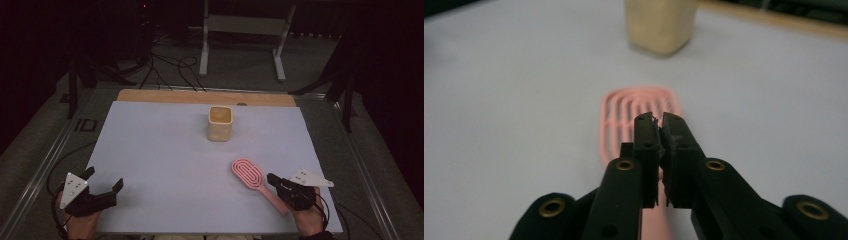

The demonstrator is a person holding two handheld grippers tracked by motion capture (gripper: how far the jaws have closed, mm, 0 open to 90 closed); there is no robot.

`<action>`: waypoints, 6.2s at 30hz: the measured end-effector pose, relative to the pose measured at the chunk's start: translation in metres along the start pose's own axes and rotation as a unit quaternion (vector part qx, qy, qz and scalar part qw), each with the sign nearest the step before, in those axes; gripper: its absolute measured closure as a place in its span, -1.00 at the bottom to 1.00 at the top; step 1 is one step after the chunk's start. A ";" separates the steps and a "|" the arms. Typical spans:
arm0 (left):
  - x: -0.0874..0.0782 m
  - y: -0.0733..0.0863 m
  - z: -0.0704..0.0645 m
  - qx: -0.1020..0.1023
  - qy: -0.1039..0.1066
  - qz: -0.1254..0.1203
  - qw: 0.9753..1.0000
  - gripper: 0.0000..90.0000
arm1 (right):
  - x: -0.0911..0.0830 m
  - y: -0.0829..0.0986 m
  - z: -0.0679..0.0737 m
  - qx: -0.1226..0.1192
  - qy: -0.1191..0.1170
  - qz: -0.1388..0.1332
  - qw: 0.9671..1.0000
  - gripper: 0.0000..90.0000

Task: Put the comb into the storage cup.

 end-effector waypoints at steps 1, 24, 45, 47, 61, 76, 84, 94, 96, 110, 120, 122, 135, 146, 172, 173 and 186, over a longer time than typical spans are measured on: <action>-0.001 -0.001 0.000 -0.001 0.001 -0.001 1.000 -1.00 | -0.004 -0.001 -0.002 0.003 0.008 -0.014 1.000 0.85; -0.001 -0.002 -0.002 -0.002 0.027 0.001 1.000 -1.00 | -0.032 0.009 -0.019 0.033 0.105 -0.094 0.989 -0.79; 0.002 0.002 -0.003 0.002 0.022 0.008 1.000 -1.00 | -0.028 0.004 -0.024 0.054 0.080 -0.047 0.994 -0.82; 0.002 0.003 -0.004 0.004 0.022 0.011 1.000 -1.00 | -0.027 0.001 -0.024 0.047 0.074 -0.039 0.995 -0.82; 0.005 0.005 -0.006 0.011 0.024 0.017 1.000 -1.00 | -0.005 -0.023 -0.019 -0.003 0.013 0.061 0.998 -0.82; 0.008 0.007 -0.010 0.018 0.027 0.026 0.999 -1.00 | 0.018 -0.021 -0.016 -0.026 -0.026 0.149 0.988 -0.81; 0.009 0.008 -0.011 0.020 0.028 0.028 0.999 -1.00 | 0.027 -0.019 -0.012 -0.048 -0.039 0.183 0.981 -0.80; 0.010 0.008 -0.011 0.021 0.028 0.029 0.999 -1.00 | 0.038 -0.011 -0.006 -0.065 -0.062 0.223 0.971 -0.67; 0.010 0.008 -0.011 0.021 0.028 0.029 0.999 -1.00 | 0.039 -0.010 -0.006 -0.066 -0.061 0.228 0.969 -0.65; 0.010 0.009 -0.011 0.021 0.027 0.031 0.999 -1.00 | 0.055 0.008 0.005 -0.077 -0.096 0.297 0.947 -0.14; 0.010 0.009 -0.011 0.021 0.028 0.032 0.999 -1.00 | 0.063 0.015 0.005 -0.072 -0.105 0.324 0.937 0.16; 0.010 0.009 -0.012 0.021 0.028 0.032 0.999 -1.00 | 0.064 0.015 0.005 -0.066 -0.110 0.329 0.936 0.23; 0.011 0.009 -0.012 0.023 0.028 0.033 0.999 -1.00 | 0.071 0.017 0.005 -0.050 -0.117 0.351 0.928 0.39; 0.011 0.010 -0.013 0.023 0.028 0.034 0.999 -1.00 | 0.073 0.015 0.008 -0.058 -0.108 0.370 0.921 0.46; 0.012 0.010 -0.012 0.021 0.024 0.036 0.999 -1.00 | 0.064 0.011 0.004 -0.042 -0.095 0.324 0.940 0.55; 0.012 0.010 -0.011 0.021 0.024 0.036 0.999 -1.00 | 0.063 0.009 0.003 -0.041 -0.095 0.317 0.943 0.55; 0.014 0.011 -0.011 0.022 0.018 0.042 0.999 -1.00 | 0.052 -0.007 0.001 -0.025 -0.085 0.223 0.971 0.55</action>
Point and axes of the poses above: each handheld gripper's, and its own axes: x roughly forward along the jaws, y roughly out of its underside, z roughly to its left, the point moved 4 cm from there along x, roughly forward along the jaws, and after that the axes turned 13 degrees about -x, right-handed, at the moved point
